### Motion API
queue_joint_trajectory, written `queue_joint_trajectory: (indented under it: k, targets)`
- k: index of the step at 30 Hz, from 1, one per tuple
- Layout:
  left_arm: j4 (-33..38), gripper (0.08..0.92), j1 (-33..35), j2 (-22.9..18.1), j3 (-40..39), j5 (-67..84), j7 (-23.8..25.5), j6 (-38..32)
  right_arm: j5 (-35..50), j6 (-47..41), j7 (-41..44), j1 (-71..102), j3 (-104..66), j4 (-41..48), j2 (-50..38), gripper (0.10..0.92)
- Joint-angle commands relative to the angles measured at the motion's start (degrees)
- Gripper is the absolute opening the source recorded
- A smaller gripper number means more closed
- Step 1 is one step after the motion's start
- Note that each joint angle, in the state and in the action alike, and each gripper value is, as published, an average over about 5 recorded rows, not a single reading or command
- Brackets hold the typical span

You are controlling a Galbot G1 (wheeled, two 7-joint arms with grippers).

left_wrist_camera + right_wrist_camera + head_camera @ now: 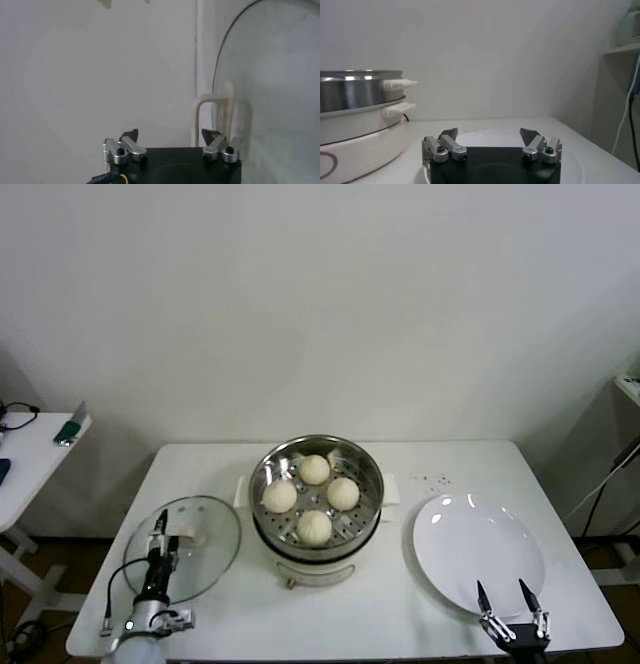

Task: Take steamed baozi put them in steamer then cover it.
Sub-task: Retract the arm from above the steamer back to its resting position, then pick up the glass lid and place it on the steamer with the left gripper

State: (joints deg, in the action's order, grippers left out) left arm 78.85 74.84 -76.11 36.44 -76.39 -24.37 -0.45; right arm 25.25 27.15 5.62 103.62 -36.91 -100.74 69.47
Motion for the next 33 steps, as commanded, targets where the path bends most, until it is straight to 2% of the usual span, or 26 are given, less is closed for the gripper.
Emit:
queue_joint_trajectory:
  k: [1,15,19,22,27,33]
  targets:
    - [-4.77,0.732,-2.77,0.40,-0.09,-1.91,-0.10,-0.12,-0.12,0.18,0.10,0.10,0.05,-0.21,-0.07,0.823]
    - [-4.54,0.334,-2.10,1.06,0.61,-3.15,-0.86,-2.35,0.19,-0.12,0.17,-0.60,0.23,-0.16,-0.59,0.823]
    - [-1.85,0.213,-1.10,1.66,0.77,-1.69,-0.63,-2.27,0.17,-0.21,0.25,-0.73,0.33,-0.12,-0.56,0.823]
    - [2.64,0.153,0.12,2.51,0.88,0.98,0.55,-1.78,0.14,-0.35,0.29,-0.75,0.31,-0.20,-0.58,0.823]
    - [14.59,0.141,2.85,6.78,0.80,9.45,6.68,3.25,-0.64,-1.28,0.10,-0.66,0.06,-0.27,-0.67,0.823]
    - [29.60,0.141,4.57,15.70,1.30,21.62,20.55,17.51,-2.13,-2.79,-0.52,-0.46,-0.09,-0.10,-0.70,0.823]
